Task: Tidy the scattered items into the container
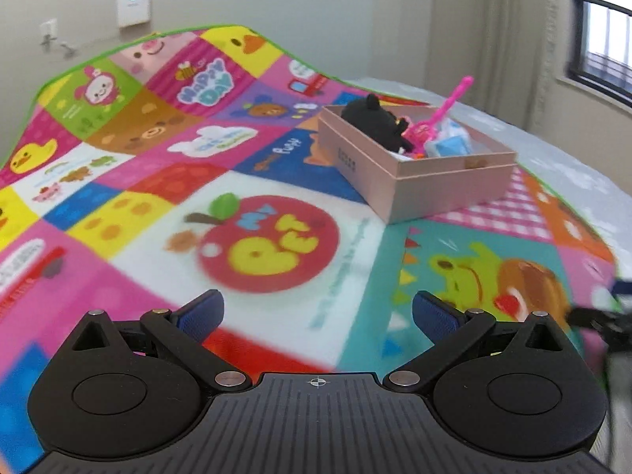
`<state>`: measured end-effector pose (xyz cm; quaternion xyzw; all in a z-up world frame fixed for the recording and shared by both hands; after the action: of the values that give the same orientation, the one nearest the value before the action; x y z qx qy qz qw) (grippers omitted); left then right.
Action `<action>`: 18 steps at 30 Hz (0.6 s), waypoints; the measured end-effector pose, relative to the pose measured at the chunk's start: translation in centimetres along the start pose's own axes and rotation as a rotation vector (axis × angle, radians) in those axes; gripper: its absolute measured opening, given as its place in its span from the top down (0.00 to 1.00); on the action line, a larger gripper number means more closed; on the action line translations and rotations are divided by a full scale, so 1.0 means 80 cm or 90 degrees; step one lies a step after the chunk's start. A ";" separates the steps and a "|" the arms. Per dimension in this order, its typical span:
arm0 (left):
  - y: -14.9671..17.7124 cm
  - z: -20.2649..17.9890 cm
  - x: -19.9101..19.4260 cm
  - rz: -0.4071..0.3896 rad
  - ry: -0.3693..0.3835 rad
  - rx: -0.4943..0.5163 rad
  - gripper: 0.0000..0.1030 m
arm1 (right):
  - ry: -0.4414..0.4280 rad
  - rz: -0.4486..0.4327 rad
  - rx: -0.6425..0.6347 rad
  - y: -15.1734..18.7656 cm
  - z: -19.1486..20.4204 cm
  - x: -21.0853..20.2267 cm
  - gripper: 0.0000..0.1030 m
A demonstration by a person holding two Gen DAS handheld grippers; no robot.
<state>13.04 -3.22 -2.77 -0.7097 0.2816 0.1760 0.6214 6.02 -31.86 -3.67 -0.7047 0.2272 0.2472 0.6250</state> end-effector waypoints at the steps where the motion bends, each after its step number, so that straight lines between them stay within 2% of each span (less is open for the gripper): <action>1: 0.008 -0.005 0.017 0.022 -0.025 0.012 0.00 | -0.001 -0.009 0.009 0.001 -0.002 0.000 0.00; 2: 0.013 -0.008 0.027 0.035 -0.041 0.025 0.00 | 0.004 -0.013 0.005 0.000 0.001 -0.001 0.00; 4: 0.011 -0.008 0.025 0.017 -0.037 0.029 0.00 | 0.014 -0.011 -0.021 -0.003 0.008 -0.001 0.00; 6: 0.012 -0.005 0.026 0.022 -0.031 0.026 0.00 | 0.007 -0.007 -0.031 -0.003 0.012 0.000 0.00; 10: 0.016 -0.001 0.023 0.004 -0.025 0.021 0.00 | -0.004 0.000 -0.020 -0.003 0.009 0.002 0.00; 18: 0.015 0.001 0.023 0.009 -0.010 0.004 0.00 | -0.003 -0.002 -0.019 -0.003 0.007 0.004 0.00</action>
<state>13.76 -3.55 -4.80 -0.7043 0.2823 0.1846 0.6246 6.35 -31.28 -3.72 -0.7138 0.2208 0.2513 0.6153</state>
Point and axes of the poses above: each gripper's, at about its wrist camera, not at the fingertips, and x roughly the way its jaws point, z to its left, y to its underside, the point moved 6 cm from there along x, roughly the way its jaws point, and after that the axes turned 12 degrees about -x, right-handed, at the moved point
